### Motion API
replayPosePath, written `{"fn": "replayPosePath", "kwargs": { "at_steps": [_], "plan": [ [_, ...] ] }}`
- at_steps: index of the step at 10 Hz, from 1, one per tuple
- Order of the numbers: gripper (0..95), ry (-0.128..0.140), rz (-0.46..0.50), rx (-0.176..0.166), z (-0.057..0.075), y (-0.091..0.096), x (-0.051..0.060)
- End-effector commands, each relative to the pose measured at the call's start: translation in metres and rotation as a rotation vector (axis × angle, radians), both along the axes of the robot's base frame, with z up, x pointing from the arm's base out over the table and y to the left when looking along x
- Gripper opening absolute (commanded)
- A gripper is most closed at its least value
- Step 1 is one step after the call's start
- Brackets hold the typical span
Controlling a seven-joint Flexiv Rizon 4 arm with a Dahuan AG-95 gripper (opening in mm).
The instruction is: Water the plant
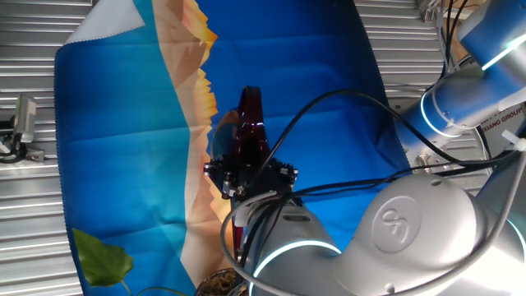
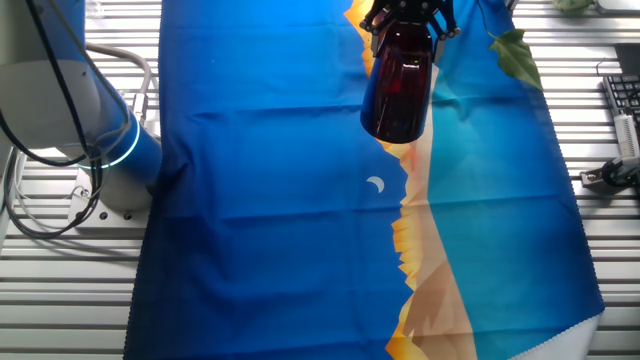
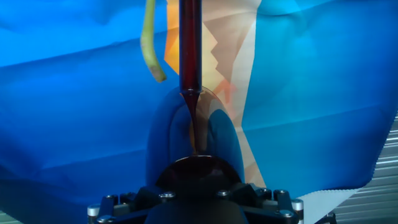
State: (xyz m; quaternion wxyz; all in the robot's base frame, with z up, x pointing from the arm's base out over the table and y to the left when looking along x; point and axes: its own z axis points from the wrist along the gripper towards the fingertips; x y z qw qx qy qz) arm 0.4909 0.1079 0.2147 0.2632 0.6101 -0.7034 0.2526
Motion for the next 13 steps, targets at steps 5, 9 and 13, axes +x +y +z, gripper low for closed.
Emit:
{"fn": "replayPosePath", "kwargs": {
  "at_steps": [5, 9, 13],
  "plan": [
    [0.0, 0.002, 0.001, -0.012, 0.0012, -0.0005, -0.0006],
    [0.0, 0.003, 0.001, -0.021, 0.0016, -0.0004, -0.0005],
    [0.0, 0.008, 0.005, -0.038, 0.0021, 0.0000, 0.0001]
  ]
}}
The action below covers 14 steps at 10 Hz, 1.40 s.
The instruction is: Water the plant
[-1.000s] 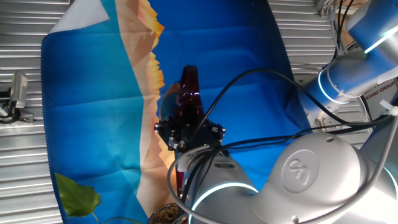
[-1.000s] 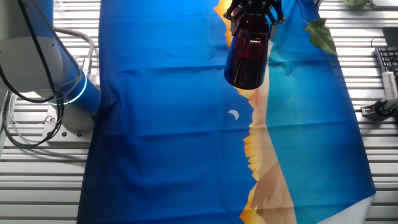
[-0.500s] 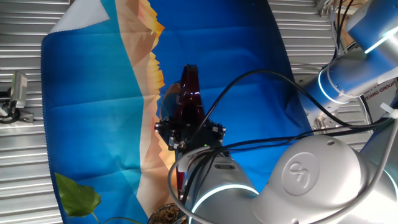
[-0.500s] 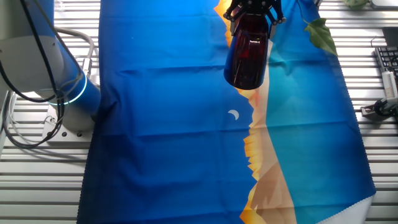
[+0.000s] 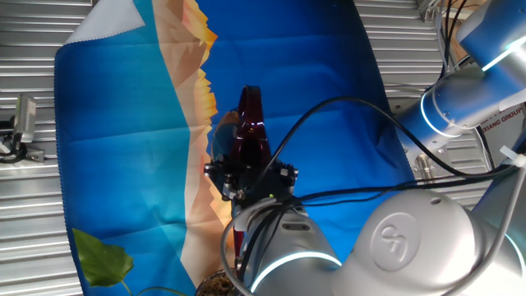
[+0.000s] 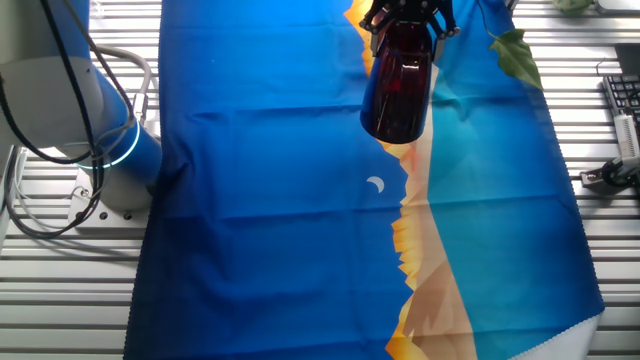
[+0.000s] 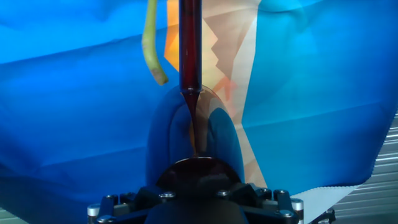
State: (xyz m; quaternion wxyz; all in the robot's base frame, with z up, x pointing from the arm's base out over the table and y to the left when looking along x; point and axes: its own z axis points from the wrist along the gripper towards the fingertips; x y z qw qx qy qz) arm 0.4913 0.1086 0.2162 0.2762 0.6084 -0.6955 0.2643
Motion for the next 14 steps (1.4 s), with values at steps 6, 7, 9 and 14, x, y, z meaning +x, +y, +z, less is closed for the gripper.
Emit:
{"fn": "replayPosePath", "kwargs": {
  "at_steps": [6, 7, 9, 14],
  "plan": [
    [0.0, 0.006, 0.005, -0.018, 0.0010, -0.0003, 0.0002],
    [0.0, 0.006, 0.004, -0.021, 0.0010, -0.0003, 0.0002],
    [0.0, 0.008, 0.006, -0.026, 0.0010, -0.0003, 0.0002],
    [0.0, 0.014, 0.014, -0.045, 0.0014, 0.0001, 0.0008]
  ]
}}
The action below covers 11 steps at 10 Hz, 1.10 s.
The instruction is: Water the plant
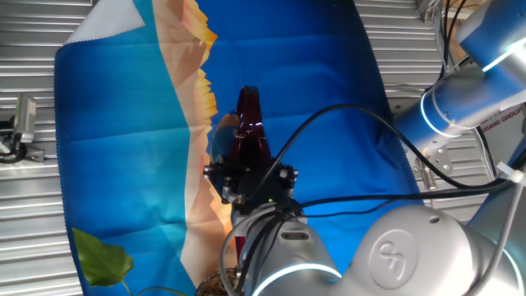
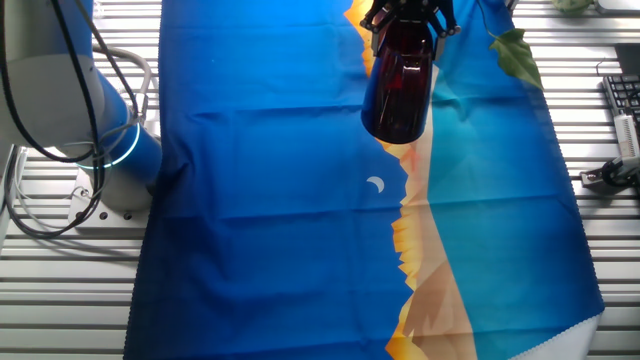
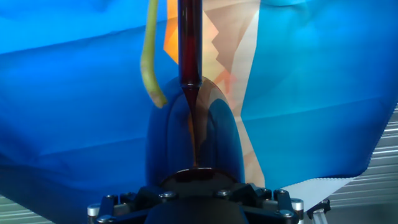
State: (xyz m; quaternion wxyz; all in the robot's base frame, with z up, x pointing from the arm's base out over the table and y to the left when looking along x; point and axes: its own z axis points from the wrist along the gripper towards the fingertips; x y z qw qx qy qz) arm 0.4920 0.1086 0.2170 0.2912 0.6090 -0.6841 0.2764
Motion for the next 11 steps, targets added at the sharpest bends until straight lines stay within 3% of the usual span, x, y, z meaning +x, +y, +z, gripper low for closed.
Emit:
{"fn": "replayPosePath", "kwargs": {
  "at_steps": [1, 11],
  "plan": [
    [0.0, 0.003, 0.004, -0.012, 0.0008, 0.0002, 0.0001],
    [0.0, 0.012, 0.018, -0.041, 0.0009, 0.0004, 0.0004]
  ]
}}
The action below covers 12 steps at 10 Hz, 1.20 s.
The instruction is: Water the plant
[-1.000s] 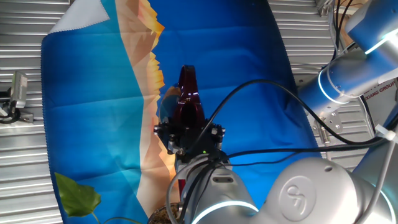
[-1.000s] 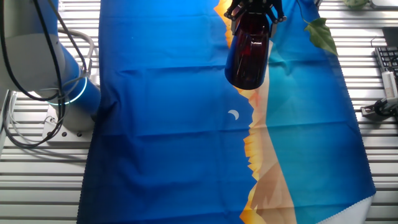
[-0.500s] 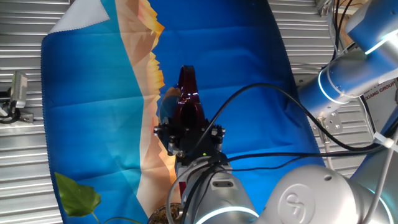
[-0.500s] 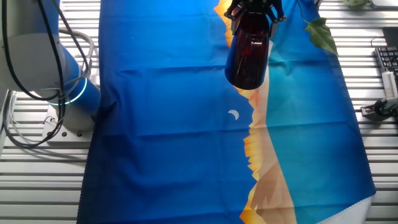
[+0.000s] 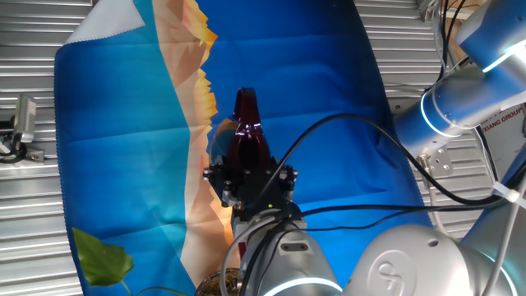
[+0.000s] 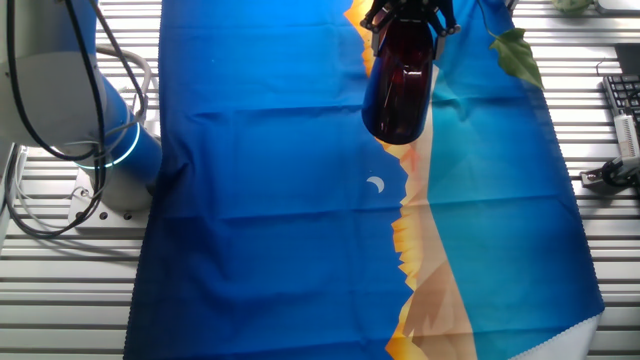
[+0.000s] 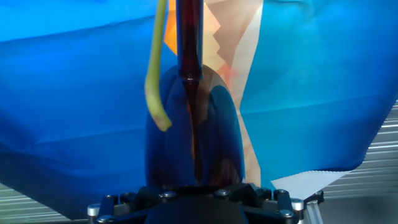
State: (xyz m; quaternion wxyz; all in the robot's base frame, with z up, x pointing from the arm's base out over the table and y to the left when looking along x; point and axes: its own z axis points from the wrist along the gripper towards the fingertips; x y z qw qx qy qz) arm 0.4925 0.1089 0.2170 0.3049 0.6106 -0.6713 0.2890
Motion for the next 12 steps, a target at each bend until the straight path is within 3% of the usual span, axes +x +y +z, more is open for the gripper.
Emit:
{"fn": "replayPosePath", "kwargs": {
  "at_steps": [1, 12],
  "plan": [
    [0.0, 0.002, 0.002, -0.003, 0.0008, 0.0000, 0.0000],
    [0.0, 0.023, 0.016, -0.055, 0.0009, 0.0004, 0.0005]
  ]
}}
